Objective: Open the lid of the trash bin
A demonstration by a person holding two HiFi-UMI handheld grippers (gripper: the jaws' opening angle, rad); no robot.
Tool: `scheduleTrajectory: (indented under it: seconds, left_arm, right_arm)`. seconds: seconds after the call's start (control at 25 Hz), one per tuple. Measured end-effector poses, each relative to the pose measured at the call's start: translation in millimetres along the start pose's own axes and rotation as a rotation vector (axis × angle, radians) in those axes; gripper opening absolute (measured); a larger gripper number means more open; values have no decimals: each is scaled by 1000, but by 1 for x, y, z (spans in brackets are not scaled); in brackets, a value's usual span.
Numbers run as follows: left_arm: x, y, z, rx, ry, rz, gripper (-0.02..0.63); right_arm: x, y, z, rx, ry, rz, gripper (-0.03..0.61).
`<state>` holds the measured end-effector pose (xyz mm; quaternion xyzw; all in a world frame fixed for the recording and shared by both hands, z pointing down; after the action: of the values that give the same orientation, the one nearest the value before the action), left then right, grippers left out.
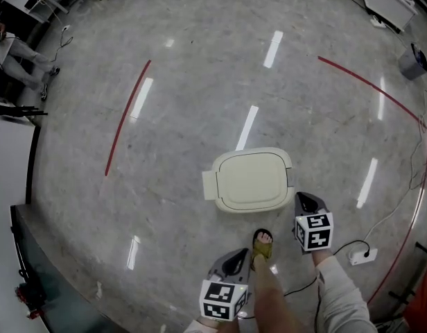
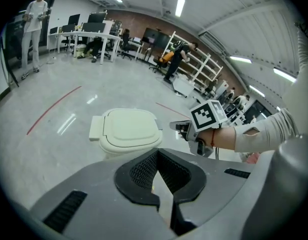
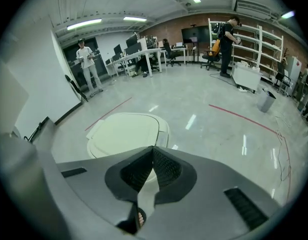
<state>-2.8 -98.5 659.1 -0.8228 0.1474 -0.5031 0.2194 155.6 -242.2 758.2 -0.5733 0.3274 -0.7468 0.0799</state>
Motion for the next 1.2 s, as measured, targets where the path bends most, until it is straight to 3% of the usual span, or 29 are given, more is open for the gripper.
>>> scheduleTrajectory:
  seconds: [0.6, 1.2]
  left_arm:
    - [25, -16, 6, -43, -17, -54, 5]
    - [24, -16, 11, -52, -4, -47, 5]
  right_arm:
    - [67, -4, 22, -88, -31, -127, 5]
    - [70, -7, 26, -66, -57, -92, 5]
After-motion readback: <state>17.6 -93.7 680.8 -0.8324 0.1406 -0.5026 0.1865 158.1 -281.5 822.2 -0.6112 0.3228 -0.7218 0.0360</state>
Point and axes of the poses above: the fingertips, and each gripper's own axes: x forward along the fingers, z to its right, y out of its top, the point moved 2 cm from there along -x, backward along the fingers, and after that the axes turned 1 degree about -z, right-handed, at the moved point
